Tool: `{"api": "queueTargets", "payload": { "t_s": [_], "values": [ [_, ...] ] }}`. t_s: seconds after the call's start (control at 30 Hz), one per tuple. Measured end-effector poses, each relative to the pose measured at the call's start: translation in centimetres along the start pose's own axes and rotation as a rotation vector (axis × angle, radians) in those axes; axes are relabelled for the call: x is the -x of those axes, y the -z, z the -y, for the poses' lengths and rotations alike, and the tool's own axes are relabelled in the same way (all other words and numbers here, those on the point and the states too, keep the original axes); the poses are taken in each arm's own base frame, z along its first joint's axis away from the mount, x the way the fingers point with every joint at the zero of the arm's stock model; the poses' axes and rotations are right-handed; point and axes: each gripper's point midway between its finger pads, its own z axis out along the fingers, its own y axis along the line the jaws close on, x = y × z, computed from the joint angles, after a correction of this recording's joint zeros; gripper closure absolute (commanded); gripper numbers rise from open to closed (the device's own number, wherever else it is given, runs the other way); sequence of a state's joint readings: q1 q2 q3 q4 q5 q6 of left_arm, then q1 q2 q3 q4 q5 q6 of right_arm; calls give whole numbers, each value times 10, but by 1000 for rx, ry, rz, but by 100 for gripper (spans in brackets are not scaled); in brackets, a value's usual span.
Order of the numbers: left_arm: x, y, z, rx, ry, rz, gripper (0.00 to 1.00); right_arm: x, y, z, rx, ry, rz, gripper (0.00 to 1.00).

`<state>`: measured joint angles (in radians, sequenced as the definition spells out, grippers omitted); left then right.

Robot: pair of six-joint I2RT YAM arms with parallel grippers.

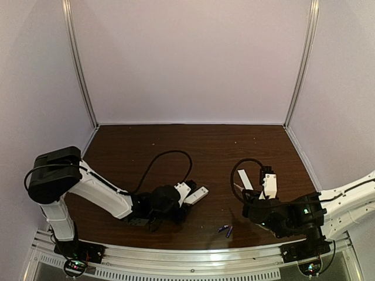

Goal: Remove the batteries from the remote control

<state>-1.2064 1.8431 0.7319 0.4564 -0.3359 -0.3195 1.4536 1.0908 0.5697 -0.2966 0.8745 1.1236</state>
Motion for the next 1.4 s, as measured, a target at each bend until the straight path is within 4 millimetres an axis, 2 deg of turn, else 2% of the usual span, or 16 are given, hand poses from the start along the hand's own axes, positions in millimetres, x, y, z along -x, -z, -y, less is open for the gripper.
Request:
{"api": "queueTargets", "payload": {
  "t_s": [0.2,0.47,0.57,0.8,1.0,1.03,1.13,1.27,1.4],
  "values": [
    [-12,17,-25,141,161,-31,100,-4,-3,13,9,19,50,100],
    [-31,37,-48,326,383,-40,100,-6,-8,11,31,52,105,100],
    [-38,43,-52,383,461,-28,100,-12,-13,10,24,92,113,100],
    [-51,53,-49,441,527,-15,98,-31,-26,7,-2,189,108,100],
    [-61,52,-48,480,552,-2,69,-44,-35,-3,-8,254,91,100],
    [-61,53,-48,484,556,3,63,-45,-36,-5,-6,259,88,100],
    [-62,54,-47,487,563,9,34,-48,-39,-11,-1,265,81,100],
    [-62,58,-42,491,556,14,17,-53,-42,-15,6,271,72,100],
    [-64,60,-40,498,534,7,9,-59,-45,-18,9,287,58,100]
  ]
}}
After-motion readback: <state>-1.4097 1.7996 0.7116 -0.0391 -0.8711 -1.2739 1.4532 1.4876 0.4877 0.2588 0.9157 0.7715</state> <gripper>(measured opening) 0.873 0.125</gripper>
